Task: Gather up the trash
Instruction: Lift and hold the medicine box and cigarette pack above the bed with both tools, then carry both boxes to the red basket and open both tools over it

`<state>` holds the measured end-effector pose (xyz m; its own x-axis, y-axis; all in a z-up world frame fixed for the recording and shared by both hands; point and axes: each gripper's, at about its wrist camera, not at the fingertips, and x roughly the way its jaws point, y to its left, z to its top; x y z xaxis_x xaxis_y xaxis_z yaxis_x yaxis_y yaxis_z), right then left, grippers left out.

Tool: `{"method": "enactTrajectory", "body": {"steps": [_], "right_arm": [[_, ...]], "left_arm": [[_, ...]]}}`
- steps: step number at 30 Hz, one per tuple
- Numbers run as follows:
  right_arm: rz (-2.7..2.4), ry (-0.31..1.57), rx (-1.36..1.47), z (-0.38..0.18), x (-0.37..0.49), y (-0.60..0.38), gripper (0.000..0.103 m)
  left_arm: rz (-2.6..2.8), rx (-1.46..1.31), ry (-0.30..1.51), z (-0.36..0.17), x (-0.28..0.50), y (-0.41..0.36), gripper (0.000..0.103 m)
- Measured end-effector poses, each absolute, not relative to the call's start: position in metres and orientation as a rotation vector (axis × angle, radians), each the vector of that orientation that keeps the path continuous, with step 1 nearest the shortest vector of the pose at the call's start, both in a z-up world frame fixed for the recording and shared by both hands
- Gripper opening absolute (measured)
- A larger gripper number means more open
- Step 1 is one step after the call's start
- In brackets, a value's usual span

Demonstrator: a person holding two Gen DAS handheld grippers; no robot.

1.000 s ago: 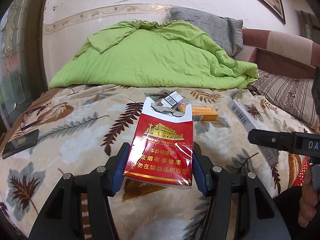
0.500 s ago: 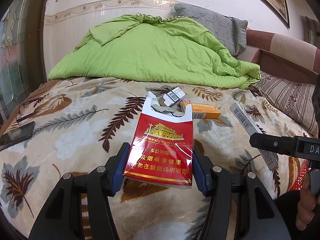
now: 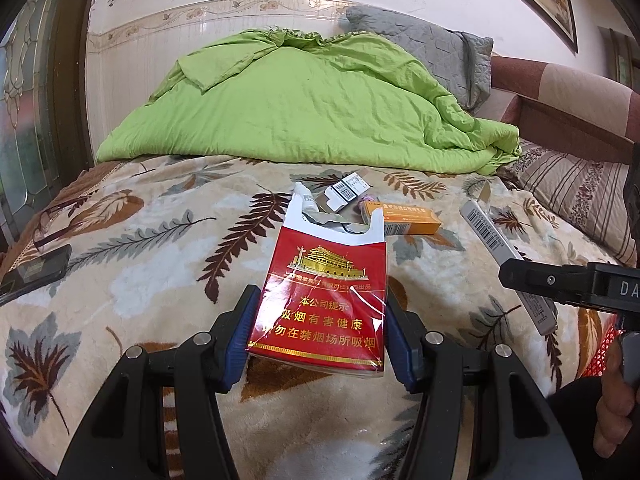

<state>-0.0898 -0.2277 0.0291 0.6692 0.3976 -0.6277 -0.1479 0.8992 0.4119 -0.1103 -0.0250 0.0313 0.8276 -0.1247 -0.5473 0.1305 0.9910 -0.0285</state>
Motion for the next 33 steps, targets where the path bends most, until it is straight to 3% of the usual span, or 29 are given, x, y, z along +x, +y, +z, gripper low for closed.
{"method": "enactTrajectory", "body": {"steps": [19, 33], "right_arm": [[0.319, 0.77, 0.45, 0.05, -0.119, -0.259, 0.062], [-0.021, 0.598, 0.633, 0.098, -0.247, -0.434, 0.062]], "left_arm": [[-0.327, 0.055, 0.564, 0.078, -0.148, -0.072, 0.057], [-0.802, 0.147, 0.586, 0.118, -0.176, -0.233, 0.057]]}}
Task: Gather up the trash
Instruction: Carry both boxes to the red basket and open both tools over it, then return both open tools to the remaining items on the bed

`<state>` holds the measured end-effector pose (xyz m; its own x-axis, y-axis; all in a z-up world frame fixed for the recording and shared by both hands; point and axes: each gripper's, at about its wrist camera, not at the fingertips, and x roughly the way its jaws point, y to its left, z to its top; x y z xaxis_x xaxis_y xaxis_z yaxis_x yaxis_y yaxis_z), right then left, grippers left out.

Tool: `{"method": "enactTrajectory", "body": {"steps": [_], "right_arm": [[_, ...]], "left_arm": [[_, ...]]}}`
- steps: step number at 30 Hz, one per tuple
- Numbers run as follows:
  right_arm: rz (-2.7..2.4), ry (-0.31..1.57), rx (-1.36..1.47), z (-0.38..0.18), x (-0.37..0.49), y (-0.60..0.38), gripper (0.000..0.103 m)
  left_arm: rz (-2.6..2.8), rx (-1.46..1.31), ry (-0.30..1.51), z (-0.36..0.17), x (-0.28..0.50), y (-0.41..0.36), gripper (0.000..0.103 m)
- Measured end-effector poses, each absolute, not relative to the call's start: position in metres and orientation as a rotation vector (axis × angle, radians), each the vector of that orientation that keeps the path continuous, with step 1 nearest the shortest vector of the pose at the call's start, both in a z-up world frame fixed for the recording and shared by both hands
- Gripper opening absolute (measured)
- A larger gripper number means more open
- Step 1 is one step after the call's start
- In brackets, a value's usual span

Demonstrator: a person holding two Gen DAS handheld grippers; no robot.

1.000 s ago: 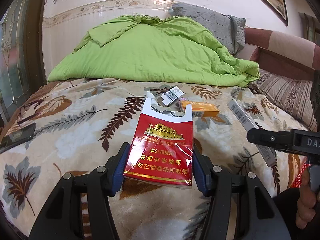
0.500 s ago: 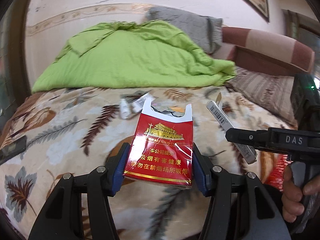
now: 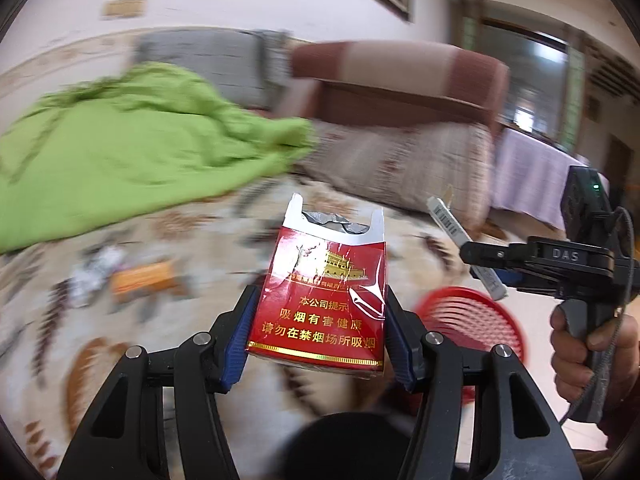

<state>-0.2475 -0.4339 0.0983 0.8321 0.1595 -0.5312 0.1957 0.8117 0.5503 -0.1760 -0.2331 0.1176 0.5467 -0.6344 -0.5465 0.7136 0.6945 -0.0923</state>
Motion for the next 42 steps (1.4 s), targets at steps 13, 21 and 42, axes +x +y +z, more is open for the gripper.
{"method": "enactTrajectory", "body": {"steps": [13, 21, 42], "right_arm": [[-0.296, 0.587, 0.803, 0.074, -0.343, -0.547, 0.063], [-0.327, 0.604, 0.833, 0.057, -0.348, -0.56, 0.067], [0.005, 0.721, 0.626, 0.071, -0.225, -0.437, 0.067]], "left_arm": [[-1.1, 0.226, 0.788, 0.077, -0.202, -0.377, 0.059], [-1.1, 0.217, 0.851, 0.068, -0.197, -0.377, 0.076], [-0.531, 0.081, 0.814, 0.054, -0.094, -0.148, 0.077]]}}
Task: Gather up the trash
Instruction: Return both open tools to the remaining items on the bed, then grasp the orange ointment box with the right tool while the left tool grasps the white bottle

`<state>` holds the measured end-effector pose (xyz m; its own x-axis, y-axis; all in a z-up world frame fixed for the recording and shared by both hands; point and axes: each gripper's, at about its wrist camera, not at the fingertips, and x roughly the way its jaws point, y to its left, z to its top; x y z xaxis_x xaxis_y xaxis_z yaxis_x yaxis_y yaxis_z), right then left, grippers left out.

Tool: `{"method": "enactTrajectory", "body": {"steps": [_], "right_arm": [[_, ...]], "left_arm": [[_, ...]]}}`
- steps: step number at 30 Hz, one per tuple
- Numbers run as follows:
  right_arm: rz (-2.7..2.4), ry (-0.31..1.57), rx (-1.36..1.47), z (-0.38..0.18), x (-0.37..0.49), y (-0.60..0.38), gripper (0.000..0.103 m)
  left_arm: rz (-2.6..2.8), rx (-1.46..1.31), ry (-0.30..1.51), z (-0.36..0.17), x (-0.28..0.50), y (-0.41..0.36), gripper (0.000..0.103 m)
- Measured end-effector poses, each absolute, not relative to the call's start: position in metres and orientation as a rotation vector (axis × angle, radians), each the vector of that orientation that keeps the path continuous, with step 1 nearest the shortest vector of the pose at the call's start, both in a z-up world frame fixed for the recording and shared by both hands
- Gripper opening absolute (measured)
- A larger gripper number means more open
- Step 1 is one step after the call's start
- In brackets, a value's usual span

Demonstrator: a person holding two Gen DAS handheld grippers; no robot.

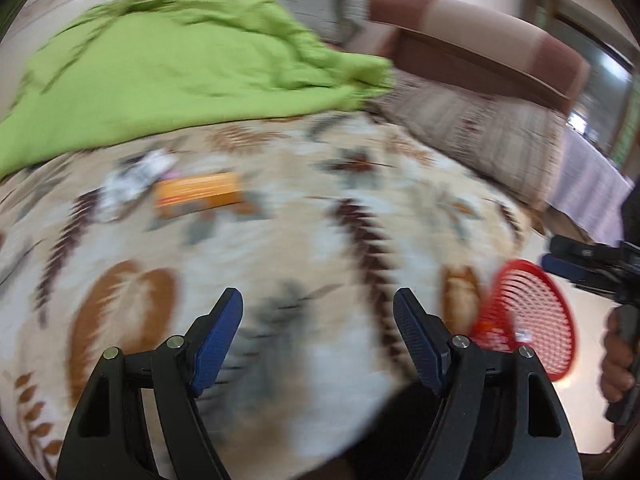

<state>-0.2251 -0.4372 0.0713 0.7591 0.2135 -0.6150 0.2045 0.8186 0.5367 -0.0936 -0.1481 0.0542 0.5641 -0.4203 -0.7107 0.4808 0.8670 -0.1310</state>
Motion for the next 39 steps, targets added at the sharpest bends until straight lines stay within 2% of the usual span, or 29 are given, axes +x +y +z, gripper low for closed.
{"method": "enactTrajectory", "body": {"steps": [7, 13, 20, 30, 34, 39], "right_arm": [[0.133, 0.775, 0.521, 0.071, -0.168, -0.375, 0.067], [0.242, 0.824, 0.398, 0.069, -0.104, -0.314, 0.067], [0.329, 0.867, 0.292, 0.063, -0.006, -0.262, 0.072], [0.289, 1.007, 0.245, 0.017, 0.15, -0.231, 0.072], [0.305, 1.087, 0.27, -0.01, 0.171, -0.23, 0.072], [0.479, 1.159, 0.292, -0.016, 0.142, -0.212, 0.072]], "left_arm": [[-0.237, 0.02, 0.783, 0.029, -0.052, -0.05, 0.077], [-0.08, -0.104, 0.843, -0.001, -0.026, 0.004, 0.077], [0.004, 0.019, 0.819, -0.009, -0.013, -0.005, 0.085], [-0.005, 0.044, 0.833, -0.012, -0.009, -0.005, 0.089], [-0.012, 0.029, 0.834, -0.012, -0.009, -0.004, 0.089], [-0.011, 0.017, 0.833, -0.012, -0.009, -0.005, 0.09]]}}
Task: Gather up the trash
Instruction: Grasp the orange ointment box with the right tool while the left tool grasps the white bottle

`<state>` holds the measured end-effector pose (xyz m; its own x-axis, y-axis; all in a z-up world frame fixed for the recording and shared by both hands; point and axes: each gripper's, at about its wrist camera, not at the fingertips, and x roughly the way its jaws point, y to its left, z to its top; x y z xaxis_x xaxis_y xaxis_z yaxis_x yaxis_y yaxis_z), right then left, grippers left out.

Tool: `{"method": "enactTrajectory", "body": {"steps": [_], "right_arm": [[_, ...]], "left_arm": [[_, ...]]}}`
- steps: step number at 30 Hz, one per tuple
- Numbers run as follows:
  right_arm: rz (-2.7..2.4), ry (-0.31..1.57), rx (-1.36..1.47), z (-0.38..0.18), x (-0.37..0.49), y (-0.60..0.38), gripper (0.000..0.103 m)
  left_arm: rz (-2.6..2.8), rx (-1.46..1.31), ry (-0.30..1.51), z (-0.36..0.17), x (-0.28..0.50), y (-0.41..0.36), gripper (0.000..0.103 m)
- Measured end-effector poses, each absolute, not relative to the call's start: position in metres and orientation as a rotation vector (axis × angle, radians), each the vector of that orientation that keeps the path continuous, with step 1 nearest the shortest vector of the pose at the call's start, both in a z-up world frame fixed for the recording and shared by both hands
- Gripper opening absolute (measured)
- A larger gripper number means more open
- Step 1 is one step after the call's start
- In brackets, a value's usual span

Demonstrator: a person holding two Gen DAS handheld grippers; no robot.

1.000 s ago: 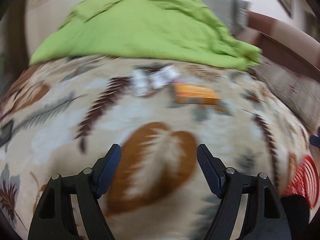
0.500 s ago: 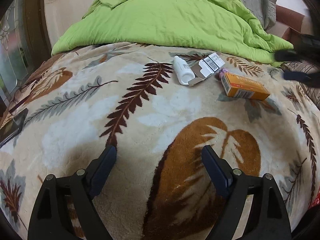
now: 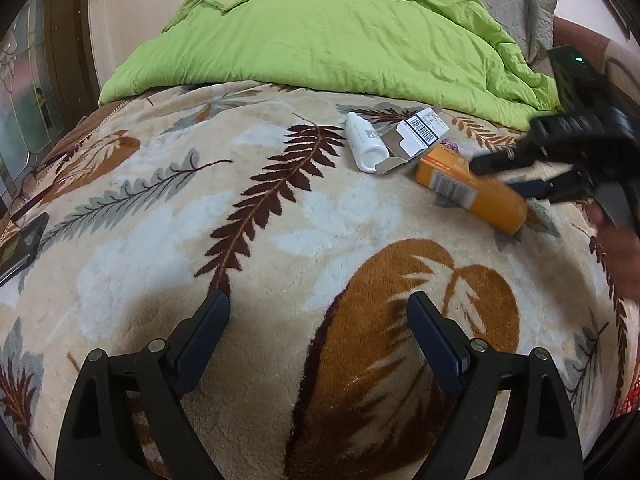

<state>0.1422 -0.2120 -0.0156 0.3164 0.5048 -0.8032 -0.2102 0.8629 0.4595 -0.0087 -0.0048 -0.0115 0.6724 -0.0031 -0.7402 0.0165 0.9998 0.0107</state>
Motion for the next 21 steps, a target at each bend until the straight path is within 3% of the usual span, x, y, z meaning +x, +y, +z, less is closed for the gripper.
{"method": "enactTrajectory", "body": {"steps": [7, 9, 10, 15, 18, 21], "right_arm": [[0.445, 1.104, -0.026, -0.02, 0.109, -0.159, 0.072], [0.405, 1.081, -0.081, -0.021, 0.106, -0.154, 0.058], [0.382, 1.072, -0.096, -0.02, 0.103, -0.155, 0.058], [0.295, 1.022, 0.105, -0.002, 0.069, -0.183, 0.057], [0.25, 0.931, 0.206, 0.014, 0.018, -0.2, 0.057], [0.27, 0.885, 0.271, 0.011, -0.018, -0.215, 0.057]], "left_arm": [[-0.017, 0.002, 0.831, -0.011, -0.009, -0.005, 0.09], [-0.024, -0.008, 0.829, -0.009, -0.011, -0.003, 0.09], [-0.027, -0.016, 0.828, -0.009, -0.011, -0.002, 0.09], [-0.071, -0.085, 0.823, 0.001, -0.011, 0.0, 0.089], [-0.108, -0.134, 0.821, 0.012, 0.002, 0.001, 0.084], [-0.133, -0.172, 0.853, 0.025, 0.033, -0.001, 0.061]]}}
